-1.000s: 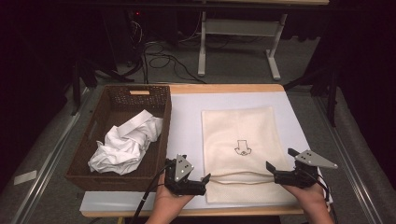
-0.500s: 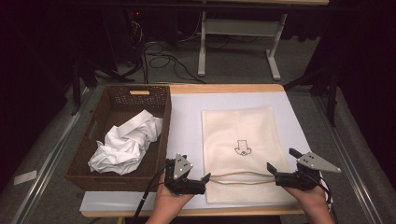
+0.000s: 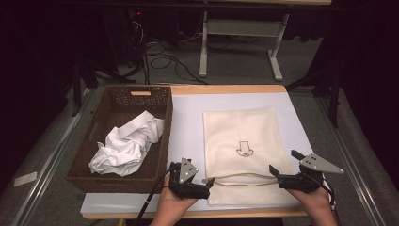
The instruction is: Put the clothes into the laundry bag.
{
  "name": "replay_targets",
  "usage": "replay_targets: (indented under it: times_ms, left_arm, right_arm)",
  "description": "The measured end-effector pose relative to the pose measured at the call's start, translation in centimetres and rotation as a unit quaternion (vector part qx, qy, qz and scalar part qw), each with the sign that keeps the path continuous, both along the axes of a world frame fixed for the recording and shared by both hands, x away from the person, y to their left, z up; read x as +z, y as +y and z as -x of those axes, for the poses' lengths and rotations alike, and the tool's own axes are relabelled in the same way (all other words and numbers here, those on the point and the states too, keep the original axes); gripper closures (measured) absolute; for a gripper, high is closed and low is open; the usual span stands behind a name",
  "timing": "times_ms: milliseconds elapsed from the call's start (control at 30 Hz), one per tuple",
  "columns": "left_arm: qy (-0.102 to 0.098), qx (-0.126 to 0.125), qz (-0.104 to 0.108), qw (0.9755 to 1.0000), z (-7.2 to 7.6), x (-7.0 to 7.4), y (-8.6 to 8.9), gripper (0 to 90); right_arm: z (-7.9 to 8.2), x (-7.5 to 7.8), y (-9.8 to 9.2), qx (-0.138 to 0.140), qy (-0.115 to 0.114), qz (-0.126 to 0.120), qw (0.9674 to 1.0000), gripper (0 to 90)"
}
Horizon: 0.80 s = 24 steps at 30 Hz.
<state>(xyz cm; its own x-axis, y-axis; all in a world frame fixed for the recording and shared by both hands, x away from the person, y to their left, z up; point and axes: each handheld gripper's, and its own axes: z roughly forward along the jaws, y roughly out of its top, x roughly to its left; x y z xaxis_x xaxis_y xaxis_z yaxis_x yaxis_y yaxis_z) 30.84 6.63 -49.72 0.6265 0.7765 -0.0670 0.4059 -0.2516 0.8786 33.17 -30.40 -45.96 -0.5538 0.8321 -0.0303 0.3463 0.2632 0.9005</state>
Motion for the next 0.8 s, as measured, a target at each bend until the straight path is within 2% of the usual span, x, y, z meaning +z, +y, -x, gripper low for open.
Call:
replay_targets:
  times_ms: [133, 200, 300, 333, 433, 467, 500, 600, 700, 733, 767, 800]
  left_arm:
    - [0.003, -0.008, 0.006, 0.9999, 0.0, 0.0, -0.3, 0.5]
    - [0.003, -0.014, -0.005, 0.9999, 0.1, 0.4, -0.2, 1.1]
    - [-0.001, -0.026, -0.019, 0.9995, 0.8, 1.2, 0.2, 1.2]
    - [-0.004, -0.025, -0.016, 0.9995, 1.0, 1.2, 0.3, 1.7]
    - [-0.010, -0.014, 0.012, 0.9998, 1.5, 0.5, 0.7, 3.3]
    - [-0.005, -0.007, 0.021, 0.9997, 1.5, -0.1, 0.8, 5.6]
    - [0.009, -0.007, 0.024, 0.9996, 1.4, -0.4, 0.8, 7.6]
    - [0.043, -0.013, 0.012, 0.9989, 1.0, -1.1, 0.7, 7.7]
    - [0.064, -0.015, 0.018, 0.9977, 1.2, -1.5, 0.7, 11.5]
    - [0.068, -0.018, 0.021, 0.9973, 1.2, -1.5, 0.7, 11.5]
    - [0.068, -0.023, 0.022, 0.9972, 1.3, -1.6, 0.6, 17.3]
    - [0.071, -0.025, 0.022, 0.9969, 1.3, -1.6, 0.6, 17.3]
  right_arm:
    - [0.1, -0.1, -0.2, -0.003, -0.004, -0.001, 1.0000, 1.0]
    - [0.1, -0.3, -0.4, -0.009, -0.009, -0.002, 0.9999, 0.9]
    - [0.1, -0.5, -0.4, -0.009, -0.004, -0.004, 0.9999, 0.9]
    - [0.0, -0.6, -0.5, -0.009, -0.006, 0.000, 0.9999, 0.9]
    - [-0.1, -1.0, -0.6, -0.010, -0.001, 0.002, 1.0000, 1.0]
    - [-0.1, -1.1, -0.6, -0.009, -0.001, 0.000, 1.0000, 1.0]
    - [-0.1, -1.3, -0.6, -0.011, 0.000, 0.002, 0.9999, 1.8]
    - [-0.2, -1.4, -0.7, -0.011, 0.000, 0.002, 0.9999, 2.7]
    - [-0.2, -1.5, -0.7, -0.009, -0.001, 0.001, 1.0000, 3.6]
    - [-0.2, -1.5, -0.7, -0.009, -0.001, 0.001, 1.0000, 3.6]
    - [-0.3, -1.6, -0.7, -0.007, 0.002, 0.003, 1.0000, 4.3]
    - [-0.3, -1.6, -0.7, -0.007, 0.002, 0.003, 1.0000, 4.3]
